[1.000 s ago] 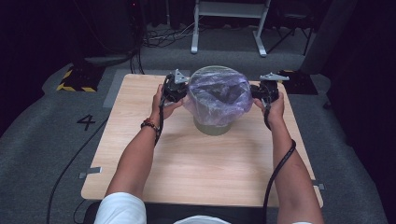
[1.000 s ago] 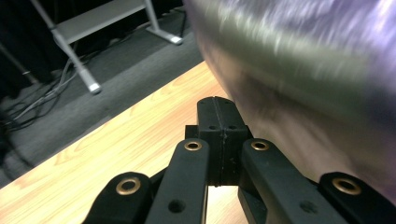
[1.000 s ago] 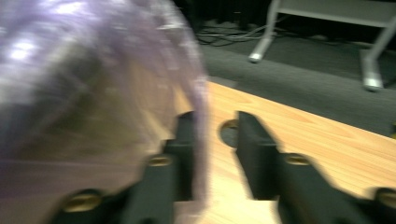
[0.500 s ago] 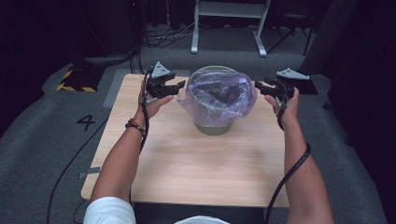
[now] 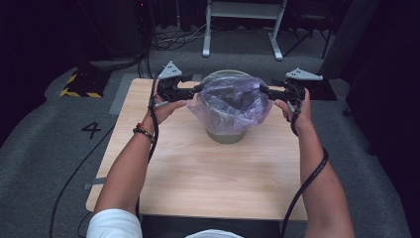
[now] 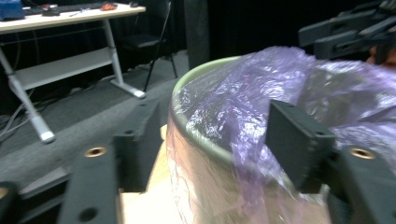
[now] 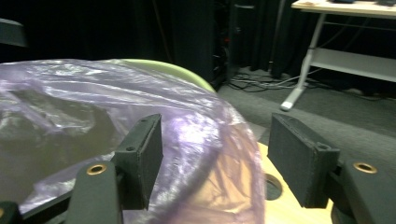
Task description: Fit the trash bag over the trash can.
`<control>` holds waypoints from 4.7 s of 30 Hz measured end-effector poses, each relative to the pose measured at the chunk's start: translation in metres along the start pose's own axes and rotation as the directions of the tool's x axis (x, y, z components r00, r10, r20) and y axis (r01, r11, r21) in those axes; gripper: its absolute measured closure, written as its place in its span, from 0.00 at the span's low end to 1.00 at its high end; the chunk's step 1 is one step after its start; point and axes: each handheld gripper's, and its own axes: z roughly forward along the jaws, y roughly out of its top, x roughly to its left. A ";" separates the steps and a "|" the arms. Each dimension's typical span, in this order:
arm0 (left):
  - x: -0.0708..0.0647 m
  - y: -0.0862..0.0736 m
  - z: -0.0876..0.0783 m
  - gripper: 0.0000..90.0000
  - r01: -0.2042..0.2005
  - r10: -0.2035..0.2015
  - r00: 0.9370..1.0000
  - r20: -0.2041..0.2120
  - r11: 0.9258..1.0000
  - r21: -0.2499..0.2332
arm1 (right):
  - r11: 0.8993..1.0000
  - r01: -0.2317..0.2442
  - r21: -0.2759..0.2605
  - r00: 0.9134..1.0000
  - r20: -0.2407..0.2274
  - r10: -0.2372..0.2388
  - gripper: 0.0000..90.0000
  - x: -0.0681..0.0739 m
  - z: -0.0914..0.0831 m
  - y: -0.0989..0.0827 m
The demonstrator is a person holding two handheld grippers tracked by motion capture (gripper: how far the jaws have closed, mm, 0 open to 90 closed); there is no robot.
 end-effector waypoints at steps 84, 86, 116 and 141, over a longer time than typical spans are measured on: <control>-0.019 0.012 -0.013 0.44 -0.046 0.041 0.988 0.150 0.999 0.029 | 0.983 0.129 0.127 0.992 -0.027 -0.127 0.99 0.034 0.013 0.025; -0.026 0.014 -0.011 0.28 -0.058 0.048 0.987 0.153 0.997 0.058 | 0.983 0.132 0.127 0.991 -0.027 -0.130 0.98 0.036 0.014 0.027; -0.023 0.013 0.005 0.41 -0.105 0.100 0.993 0.068 0.992 0.069 | 0.973 0.164 0.161 0.987 -0.029 -0.161 0.95 0.037 0.025 0.031; -0.019 0.013 0.025 1.00 -0.171 0.172 0.985 0.012 0.970 0.172 | 0.969 0.198 0.149 0.980 -0.066 -0.190 0.94 0.048 0.032 0.036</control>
